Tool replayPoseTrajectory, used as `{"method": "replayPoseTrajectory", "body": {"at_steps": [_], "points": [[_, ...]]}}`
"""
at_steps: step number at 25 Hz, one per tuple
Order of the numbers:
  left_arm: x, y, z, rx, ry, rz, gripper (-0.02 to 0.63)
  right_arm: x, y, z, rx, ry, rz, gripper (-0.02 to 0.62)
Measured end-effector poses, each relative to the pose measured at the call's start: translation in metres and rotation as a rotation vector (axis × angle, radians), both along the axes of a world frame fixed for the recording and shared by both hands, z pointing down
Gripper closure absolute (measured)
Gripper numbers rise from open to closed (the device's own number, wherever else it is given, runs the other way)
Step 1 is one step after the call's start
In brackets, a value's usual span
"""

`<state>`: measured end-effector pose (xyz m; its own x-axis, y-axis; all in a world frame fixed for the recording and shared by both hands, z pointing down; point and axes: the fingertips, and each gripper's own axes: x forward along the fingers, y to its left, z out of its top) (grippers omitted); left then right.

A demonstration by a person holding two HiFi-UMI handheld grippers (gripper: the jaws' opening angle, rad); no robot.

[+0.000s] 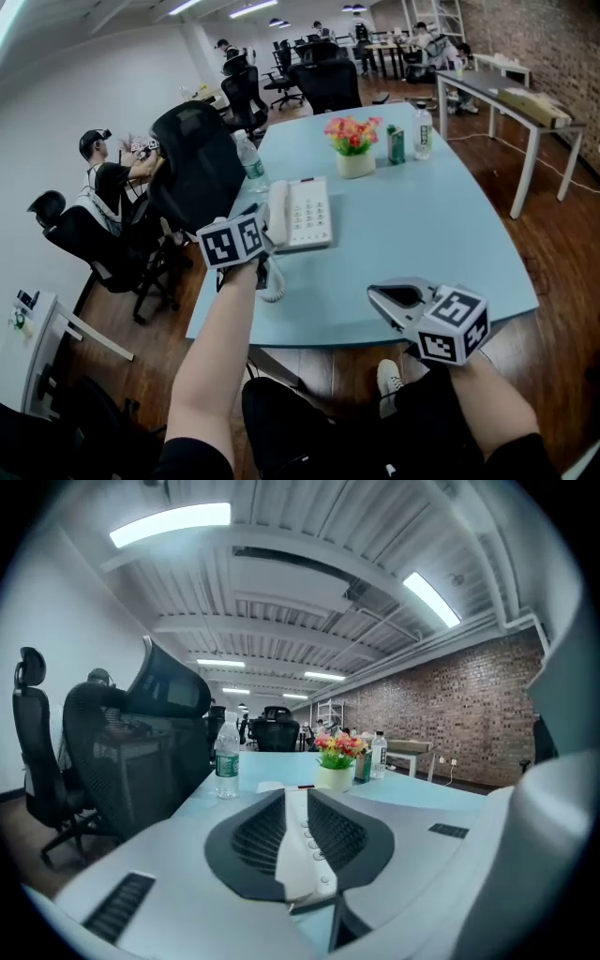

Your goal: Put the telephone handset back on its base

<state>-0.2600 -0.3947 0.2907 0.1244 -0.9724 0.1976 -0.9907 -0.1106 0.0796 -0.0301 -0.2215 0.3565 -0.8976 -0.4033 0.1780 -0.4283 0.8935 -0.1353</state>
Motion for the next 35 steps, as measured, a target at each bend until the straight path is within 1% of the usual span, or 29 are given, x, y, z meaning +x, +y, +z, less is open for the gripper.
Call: {"method": "replayPoseTrajectory", "body": {"at_steps": [1, 2, 5, 7, 9, 11, 14, 17, 18, 20, 22, 24, 26, 28, 30, 33, 35], "points": [[-0.001, 0.011, -0.004, 0.018, 0.02, 0.011, 0.576, -0.001, 0.001, -0.001, 0.001, -0.006, 0.002, 0.579], [-0.001, 0.022, -0.007, 0.036, 0.058, 0.032, 0.606, -0.001, 0.002, -0.003, 0.004, -0.013, 0.004, 0.58], [-0.002, 0.062, -0.013, 0.062, 0.185, 0.11, 0.606, -0.004, 0.005, -0.007, 0.012, -0.03, 0.01, 0.58], [-0.002, 0.093, -0.015, 0.071, 0.233, 0.153, 0.606, -0.005, 0.007, -0.008, 0.009, -0.036, 0.013, 0.579], [0.001, 0.128, -0.016, 0.086, 0.259, 0.192, 0.606, -0.005, 0.008, -0.01, 0.0, -0.052, 0.014, 0.579], [0.006, 0.165, -0.012, 0.094, 0.26, 0.224, 0.606, -0.004, 0.009, -0.016, -0.012, -0.085, 0.015, 0.58], [0.013, 0.216, 0.0, 0.097, 0.208, 0.241, 0.606, -0.003, 0.017, -0.03, -0.035, -0.163, 0.021, 0.58], [0.01, 0.246, 0.013, 0.097, 0.124, 0.184, 0.606, -0.002, 0.03, -0.036, -0.045, -0.227, 0.033, 0.58], [0.012, 0.251, 0.018, 0.09, 0.114, 0.173, 0.606, -0.001, 0.034, -0.033, -0.043, -0.232, 0.043, 0.58], [0.022, 0.259, 0.03, 0.061, 0.134, 0.194, 0.606, -0.002, 0.04, -0.021, -0.054, -0.223, 0.057, 0.58], [0.032, 0.267, 0.038, 0.042, 0.167, 0.208, 0.606, -0.004, 0.046, -0.004, -0.087, -0.208, 0.062, 0.58], [0.033, 0.274, 0.048, 0.042, 0.172, 0.186, 0.606, -0.003, 0.054, 0.01, -0.114, -0.198, 0.071, 0.581], [0.033, 0.279, 0.064, 0.022, 0.163, 0.165, 0.606, -0.004, 0.062, 0.025, -0.122, -0.173, 0.073, 0.581], [0.035, 0.277, 0.074, 0.013, 0.18, 0.165, 0.606, -0.006, 0.067, 0.031, -0.107, -0.135, 0.06, 0.581], [0.042, 0.277, 0.069, 0.034, 0.198, 0.192, 0.606, -0.005, 0.07, 0.03, -0.075, -0.116, 0.056, 0.582], [0.055, 0.281, 0.057, 0.066, 0.18, 0.243, 0.606, -0.002, 0.068, 0.026, -0.036, -0.103, 0.064, 0.583], [0.063, 0.282, 0.057, 0.066, 0.171, 0.265, 0.606, -0.002, 0.066, 0.023, -0.025, -0.103, 0.067, 0.583]]}}
